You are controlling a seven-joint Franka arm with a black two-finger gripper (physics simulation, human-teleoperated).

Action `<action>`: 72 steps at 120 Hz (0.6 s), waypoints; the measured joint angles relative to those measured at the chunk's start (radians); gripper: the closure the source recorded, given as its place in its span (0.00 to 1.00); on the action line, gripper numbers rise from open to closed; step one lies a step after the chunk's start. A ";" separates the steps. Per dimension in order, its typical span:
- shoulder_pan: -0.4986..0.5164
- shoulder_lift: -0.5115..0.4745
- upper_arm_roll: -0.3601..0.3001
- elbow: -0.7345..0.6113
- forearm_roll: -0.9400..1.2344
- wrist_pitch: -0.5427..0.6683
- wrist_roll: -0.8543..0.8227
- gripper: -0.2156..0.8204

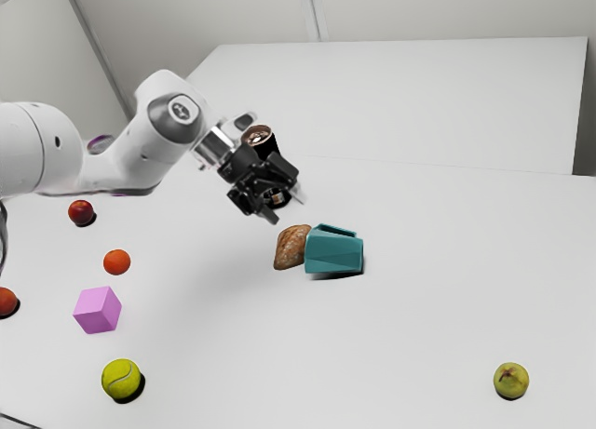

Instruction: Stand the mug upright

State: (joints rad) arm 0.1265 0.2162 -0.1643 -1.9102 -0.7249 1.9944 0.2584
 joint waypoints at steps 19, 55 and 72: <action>0.001 0.054 -0.011 0.000 -0.064 0.044 0.021 0.21; 0.001 0.116 -0.039 -0.021 -0.170 0.073 0.049 0.21; 0.001 0.127 -0.042 -0.021 -0.184 0.077 0.058 0.21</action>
State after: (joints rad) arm 0.1274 0.3435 -0.2068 -1.9316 -0.9091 2.0718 0.3169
